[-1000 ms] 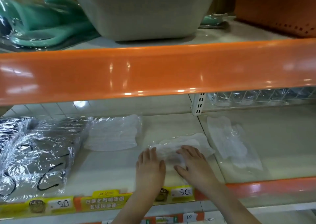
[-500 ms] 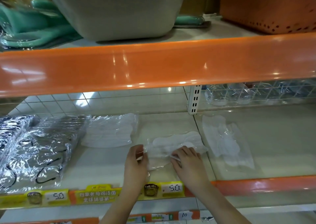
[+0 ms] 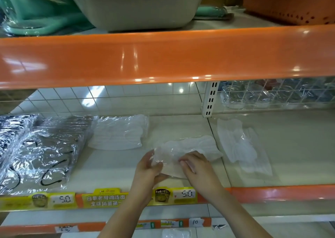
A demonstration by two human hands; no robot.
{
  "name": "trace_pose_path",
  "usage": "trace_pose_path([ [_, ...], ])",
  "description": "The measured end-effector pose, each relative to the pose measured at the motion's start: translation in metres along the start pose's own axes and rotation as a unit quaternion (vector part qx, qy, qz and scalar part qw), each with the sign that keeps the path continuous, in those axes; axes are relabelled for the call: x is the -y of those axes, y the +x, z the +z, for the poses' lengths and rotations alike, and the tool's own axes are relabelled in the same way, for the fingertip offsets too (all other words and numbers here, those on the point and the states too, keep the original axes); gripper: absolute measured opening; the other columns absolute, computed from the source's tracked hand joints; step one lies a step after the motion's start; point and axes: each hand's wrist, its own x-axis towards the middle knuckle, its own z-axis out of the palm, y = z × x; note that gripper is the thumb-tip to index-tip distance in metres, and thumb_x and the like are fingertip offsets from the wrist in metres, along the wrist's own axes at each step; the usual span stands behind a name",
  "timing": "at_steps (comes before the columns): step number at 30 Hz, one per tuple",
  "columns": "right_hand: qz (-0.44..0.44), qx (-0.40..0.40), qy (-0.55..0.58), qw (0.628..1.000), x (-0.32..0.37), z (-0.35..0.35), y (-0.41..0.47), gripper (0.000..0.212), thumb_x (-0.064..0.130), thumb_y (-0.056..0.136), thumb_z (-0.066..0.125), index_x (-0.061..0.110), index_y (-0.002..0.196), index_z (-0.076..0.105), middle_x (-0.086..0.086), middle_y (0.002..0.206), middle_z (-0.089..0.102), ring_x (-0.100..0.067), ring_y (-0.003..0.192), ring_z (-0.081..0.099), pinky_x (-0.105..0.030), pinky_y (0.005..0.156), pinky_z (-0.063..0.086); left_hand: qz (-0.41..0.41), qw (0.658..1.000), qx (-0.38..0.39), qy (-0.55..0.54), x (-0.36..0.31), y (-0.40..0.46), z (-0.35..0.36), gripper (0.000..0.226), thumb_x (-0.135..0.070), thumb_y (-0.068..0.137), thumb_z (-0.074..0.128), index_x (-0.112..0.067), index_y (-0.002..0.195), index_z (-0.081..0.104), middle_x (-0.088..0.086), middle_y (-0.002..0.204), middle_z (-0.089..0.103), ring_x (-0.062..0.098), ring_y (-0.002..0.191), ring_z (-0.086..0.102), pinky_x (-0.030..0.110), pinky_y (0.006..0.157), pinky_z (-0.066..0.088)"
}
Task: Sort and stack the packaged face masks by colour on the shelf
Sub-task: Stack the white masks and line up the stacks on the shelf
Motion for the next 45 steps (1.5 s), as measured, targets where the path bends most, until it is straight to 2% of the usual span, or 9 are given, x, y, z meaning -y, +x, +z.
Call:
trace_pose_path([
  [4, 0.03, -0.091, 0.039, 0.995, -0.002, 0.0, 0.011, 0.023, 0.027, 0.09, 0.055, 0.016, 0.108, 0.065, 0.004, 0.111, 0.054, -0.016, 0.107, 0.051, -0.025, 0.089, 0.037, 0.041, 0.999, -0.007, 0.015, -0.011, -0.001, -0.015, 0.036, 0.013, 0.09, 0.04, -0.006, 0.107, 0.065, 0.012, 0.097, 0.072, 0.025, 0.089, 0.069, 0.037, 0.07, 0.057],
  [9, 0.18, -0.104, 0.205, 0.956, 0.006, -0.005, 0.025, 0.04, 0.024, 0.091, 0.062, 0.022, 0.129, 0.048, 0.006, 0.122, 0.044, -0.014, 0.115, 0.048, -0.032, 0.099, 0.041, 0.068, 0.995, -0.051, -0.044, -0.027, 0.006, -0.044, 0.03, 0.015, 0.089, 0.041, 0.0, 0.104, 0.063, 0.02, 0.101, 0.068, 0.033, 0.096, 0.066, 0.037, 0.075, 0.057],
  [15, 0.186, -0.012, 0.306, 0.934, 0.031, -0.007, 0.037, 0.018, 0.019, 0.092, 0.063, 0.015, 0.108, 0.058, -0.004, 0.091, 0.064, -0.012, 0.068, 0.061, -0.024, 0.064, 0.05, 0.109, 0.988, -0.055, -0.098, -0.049, 0.003, -0.07, 0.049, 0.013, 0.089, 0.043, -0.022, 0.072, 0.073, 0.003, 0.07, 0.065, 0.018, 0.069, 0.066, 0.028, 0.063, 0.056],
  [19, 0.162, 0.012, 0.273, 0.948, 0.049, 0.0, 0.045, 0.004, 0.006, 0.092, 0.059, 0.003, 0.089, 0.058, -0.007, 0.072, 0.059, -0.013, 0.049, 0.055, -0.024, 0.054, 0.046, 0.16, 0.974, -0.162, 0.008, -0.045, 0.018, -0.093, 0.041, 0.014, 0.09, 0.049, -0.021, 0.111, 0.055, 0.002, 0.104, 0.059, 0.015, 0.086, 0.061, 0.017, 0.068, 0.05],
  [24, 0.151, 0.002, 0.254, 0.955, 0.065, 0.017, 0.063, 0.005, 0.002, 0.091, 0.057, 0.004, 0.087, 0.059, -0.006, 0.074, 0.057, -0.008, 0.044, 0.056, -0.026, 0.052, 0.051, 0.3, 0.847, -0.216, 0.381, -0.042, 0.031, -0.121, 0.055, 0.014, 0.082, 0.056, -0.008, 0.132, 0.046, 0.004, 0.128, 0.046, 0.018, 0.115, 0.048, 0.03, 0.094, 0.038],
  [30, 0.162, -0.007, 0.248, 0.955, 0.075, 0.041, 0.086, 0.015, 0.001, 0.091, 0.055, 0.01, 0.08, 0.057, -0.003, 0.07, 0.054, -0.007, 0.046, 0.059, -0.024, 0.052, 0.054, 0.329, 0.758, -0.097, 0.555, -0.035, 0.04, -0.123, 0.03, -0.005, 0.079, 0.059, -0.01, 0.107, 0.066, 0.009, 0.11, 0.066, 0.03, 0.099, 0.065, 0.037, 0.075, 0.053],
  [36, 0.165, -0.023, 0.194, 0.967, 0.08, 0.07, 0.101, 0.006, 0.006, 0.089, 0.057, 0.007, 0.084, 0.054, -0.007, 0.079, 0.055, -0.024, 0.069, 0.059, -0.03, 0.059, 0.056, 0.174, 0.705, -0.017, 0.687, -0.023, 0.042, -0.106, 0.067, -0.051, 0.089, 0.02, -0.01, 0.134, 0.048, 0.017, 0.147, 0.039, 0.038, 0.137, 0.035, 0.047, 0.106, 0.033],
  [40, 0.16, -0.06, 0.106, 0.98, 0.088, 0.085, 0.103, 0.016, 0.011, 0.091, 0.057, 0.011, 0.106, 0.054, -0.005, 0.098, 0.061, -0.024, 0.087, 0.058, -0.025, 0.066, 0.036, 0.07, 0.663, 0.026, 0.745, -0.017, 0.042, -0.109, 0.064, -0.052, 0.099, 0.018, -0.014, 0.151, 0.013, 0.013, 0.16, 0.004, 0.031, 0.147, 0.003, 0.039, 0.117, 0.006],
  [45, 0.074, -0.044, -0.055, 0.995, 0.099, 0.096, 0.09, 0.034, 0.006, 0.092, 0.05, 0.008, 0.126, 0.05, -0.01, 0.128, 0.043, -0.025, 0.118, 0.044, -0.031, 0.093, 0.038, 0.056, 0.644, 0.015, 0.763, -0.017, 0.043, -0.116, 0.067, -0.05, 0.101, 0.021, -0.009, 0.152, 0.008, 0.017, 0.159, 0.001, 0.032, 0.147, 0.0, 0.042, 0.118, 0.004],
])
